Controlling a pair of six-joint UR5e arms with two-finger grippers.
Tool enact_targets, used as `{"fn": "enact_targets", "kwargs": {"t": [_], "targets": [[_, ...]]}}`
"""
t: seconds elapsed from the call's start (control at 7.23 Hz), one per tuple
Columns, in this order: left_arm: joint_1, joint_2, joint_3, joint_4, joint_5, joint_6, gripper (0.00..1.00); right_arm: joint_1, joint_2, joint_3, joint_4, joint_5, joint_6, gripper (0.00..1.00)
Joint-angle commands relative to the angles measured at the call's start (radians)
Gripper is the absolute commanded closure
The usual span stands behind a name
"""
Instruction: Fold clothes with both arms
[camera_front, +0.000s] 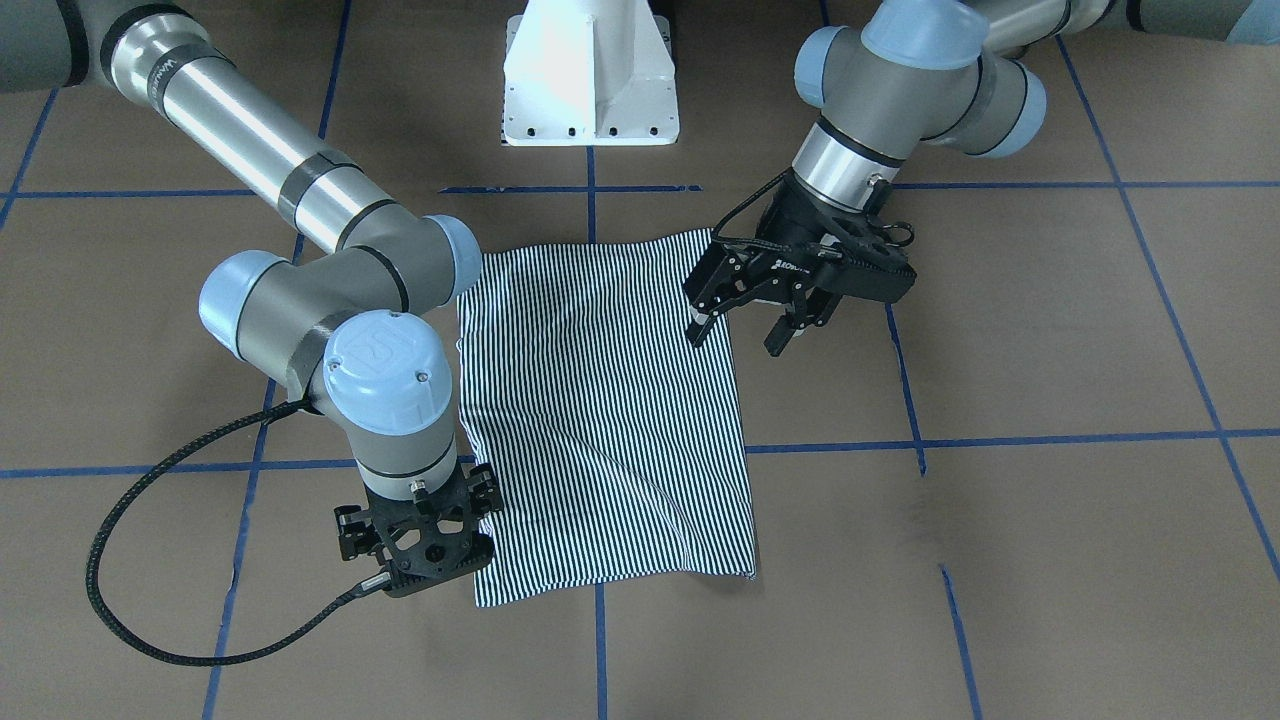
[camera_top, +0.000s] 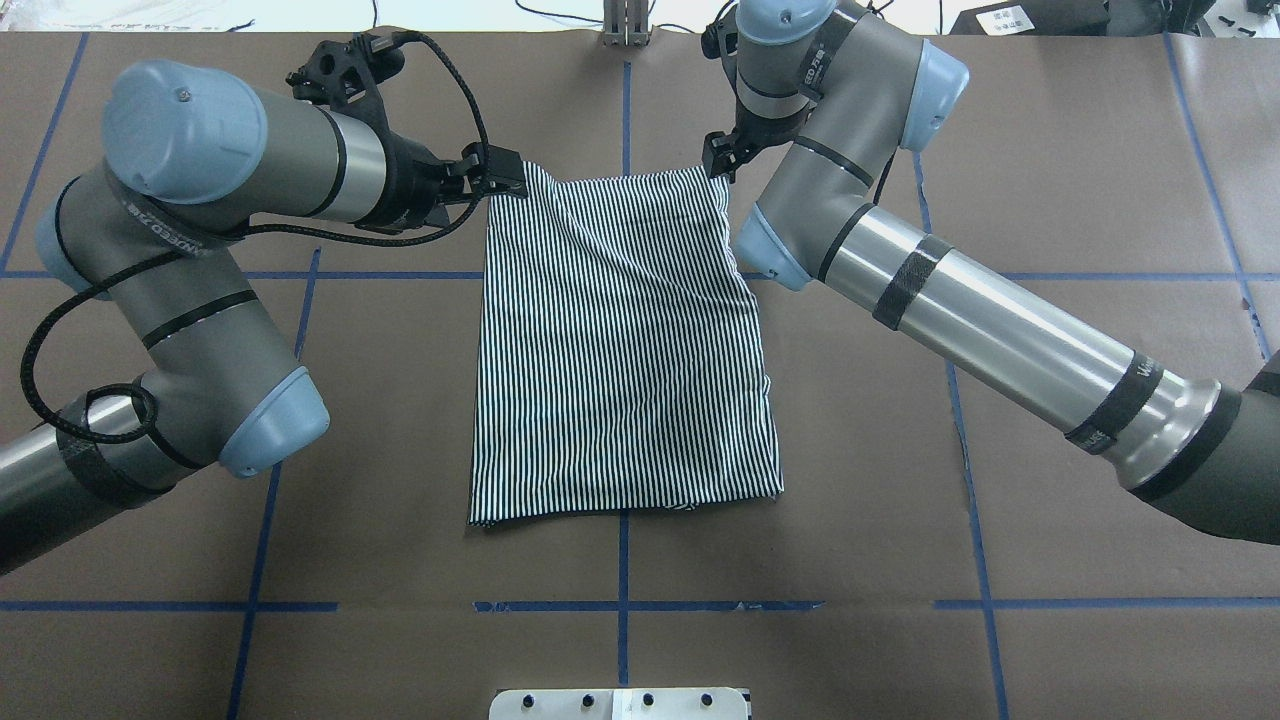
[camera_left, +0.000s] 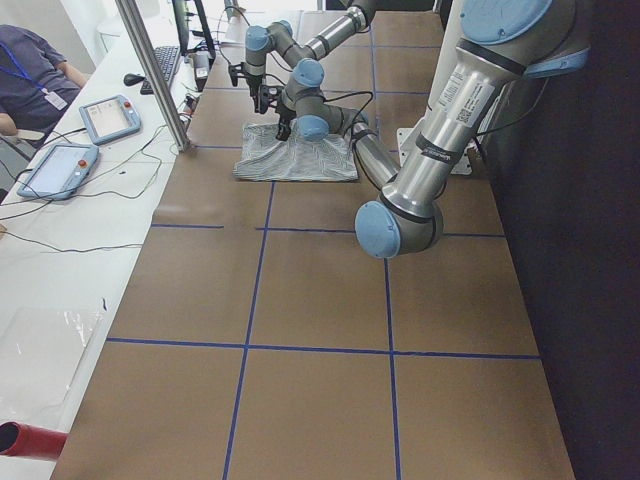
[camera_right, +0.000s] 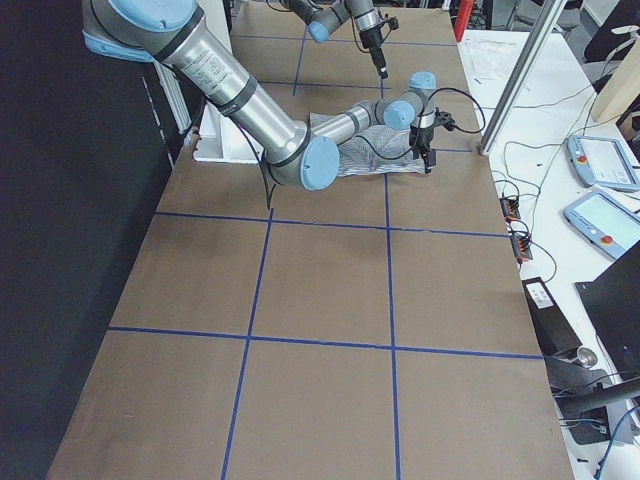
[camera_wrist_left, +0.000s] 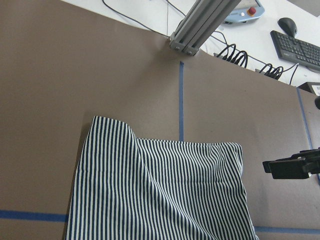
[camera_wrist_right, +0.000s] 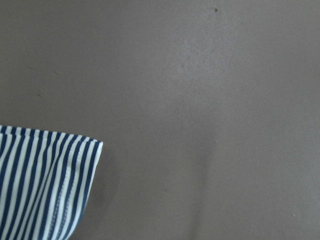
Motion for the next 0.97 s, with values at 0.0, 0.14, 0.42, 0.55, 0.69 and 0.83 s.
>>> {"fn": "enact_targets", "kwargs": {"t": [0.0, 0.14, 0.42, 0.55, 0.69, 0.83], "targets": [[0.038, 0.054, -0.054, 0.090, -0.031, -0.200, 0.00, -0.022, -0.136, 0.291, -0.137, 0.118, 0.114, 0.00], [0.085, 0.058, -0.091, 0.207, 0.031, -0.286, 0.00, -0.060, -0.243, 0.456, -0.132, 0.161, 0.249, 0.00], [0.273, 0.062, -0.110, 0.326, 0.218, -0.471, 0.02, -0.114, -0.269, 0.563, -0.124, 0.161, 0.473, 0.00], [0.326, 0.111, -0.116, 0.325, 0.249, -0.569, 0.02, -0.135, -0.270, 0.586, -0.122, 0.158, 0.556, 0.00], [0.373, 0.132, -0.117, 0.324, 0.272, -0.633, 0.02, -0.140, -0.270, 0.595, -0.122, 0.158, 0.580, 0.00], [0.415, 0.145, -0.117, 0.314, 0.321, -0.670, 0.02, -0.143, -0.269, 0.600, -0.122, 0.155, 0.582, 0.00]]}}
